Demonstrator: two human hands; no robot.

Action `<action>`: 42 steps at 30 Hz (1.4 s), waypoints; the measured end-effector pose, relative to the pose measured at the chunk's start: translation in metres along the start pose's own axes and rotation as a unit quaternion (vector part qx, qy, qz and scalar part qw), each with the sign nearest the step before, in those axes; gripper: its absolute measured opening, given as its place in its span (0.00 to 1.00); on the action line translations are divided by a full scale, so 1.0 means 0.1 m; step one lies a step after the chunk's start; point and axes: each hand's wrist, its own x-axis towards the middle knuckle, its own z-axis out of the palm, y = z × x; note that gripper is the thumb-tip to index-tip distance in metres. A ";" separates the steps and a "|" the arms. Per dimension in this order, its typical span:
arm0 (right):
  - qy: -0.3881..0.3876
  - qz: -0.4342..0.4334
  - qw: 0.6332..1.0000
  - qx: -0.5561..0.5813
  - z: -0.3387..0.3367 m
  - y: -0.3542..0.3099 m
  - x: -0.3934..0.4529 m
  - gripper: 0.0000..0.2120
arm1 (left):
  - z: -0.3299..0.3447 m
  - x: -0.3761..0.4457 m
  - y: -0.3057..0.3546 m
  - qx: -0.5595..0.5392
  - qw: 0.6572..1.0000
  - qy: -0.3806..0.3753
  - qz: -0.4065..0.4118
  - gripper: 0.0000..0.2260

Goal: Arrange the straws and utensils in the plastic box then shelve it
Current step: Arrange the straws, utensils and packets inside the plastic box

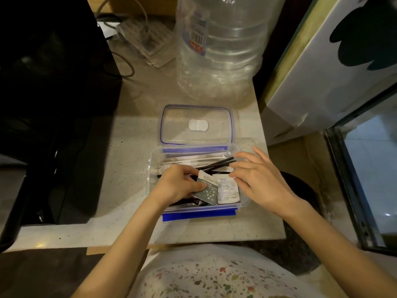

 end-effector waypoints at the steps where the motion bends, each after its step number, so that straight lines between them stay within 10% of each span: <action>1: 0.005 -0.002 1.000 0.010 0.01 0.01 -0.01 0.09 | -0.03 -0.01 0.02 -0.006 1.000 -0.026 0.002 0.10; 12: 0.006 -0.016 1.000 -0.001 -0.02 -0.01 -0.10 0.07 | 0.31 0.13 0.13 -0.002 1.000 -0.015 0.011 0.09; 23: -0.090 -0.016 0.995 -0.028 0.05 -0.06 0.03 0.13 | 0.47 0.13 0.09 0.314 0.942 0.097 0.069 0.13; 30: -0.141 -0.016 0.989 -0.046 0.08 -0.08 0.14 0.21 | 0.33 0.11 0.03 0.305 0.947 0.002 0.098 0.07; 42: -0.196 -0.034 0.980 -0.002 0.00 -0.02 0.23 0.20 | 0.37 0.21 0.01 0.251 0.964 0.054 0.073 0.07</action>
